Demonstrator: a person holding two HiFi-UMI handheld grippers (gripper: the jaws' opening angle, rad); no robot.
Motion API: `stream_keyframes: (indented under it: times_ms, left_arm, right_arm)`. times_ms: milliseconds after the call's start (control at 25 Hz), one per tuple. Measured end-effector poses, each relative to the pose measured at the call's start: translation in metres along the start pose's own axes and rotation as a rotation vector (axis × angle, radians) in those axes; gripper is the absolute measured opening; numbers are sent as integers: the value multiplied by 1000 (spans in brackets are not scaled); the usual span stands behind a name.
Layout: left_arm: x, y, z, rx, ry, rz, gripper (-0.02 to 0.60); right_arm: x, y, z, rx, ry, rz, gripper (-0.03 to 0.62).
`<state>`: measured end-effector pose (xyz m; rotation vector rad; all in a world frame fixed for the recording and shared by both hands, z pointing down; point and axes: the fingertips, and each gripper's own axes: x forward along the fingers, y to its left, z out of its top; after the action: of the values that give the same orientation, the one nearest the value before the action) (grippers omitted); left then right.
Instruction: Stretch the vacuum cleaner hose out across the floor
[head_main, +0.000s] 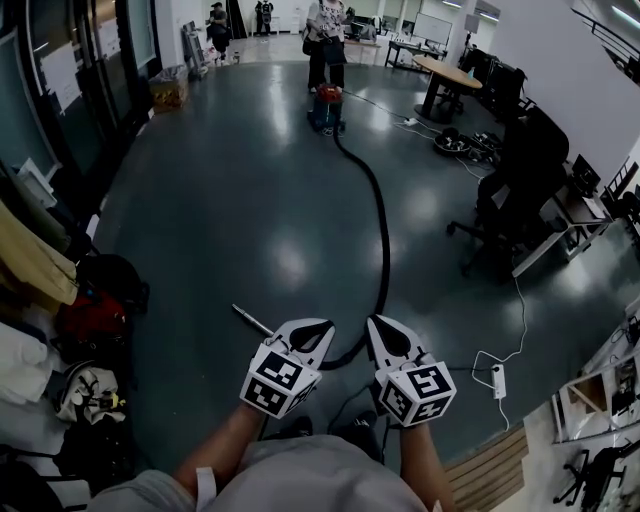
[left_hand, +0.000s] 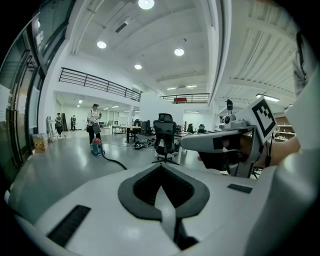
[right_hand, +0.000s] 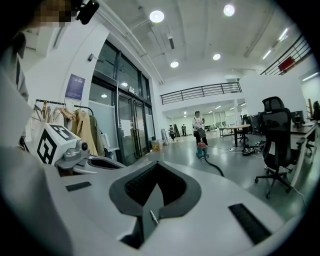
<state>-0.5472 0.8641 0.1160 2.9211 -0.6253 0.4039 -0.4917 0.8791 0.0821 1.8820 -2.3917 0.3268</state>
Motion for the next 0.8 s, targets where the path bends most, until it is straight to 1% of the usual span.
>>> stream_keyframes:
  times_ms: [360, 800]
  left_arm:
    - [0, 5, -2, -9, 20, 13, 7]
    - [0, 9, 3, -20, 8, 9, 6]
  right_arm:
    - [1, -1, -3, 24, -1, -2, 6]
    - [3, -1, -1, 13, 15, -6, 6]
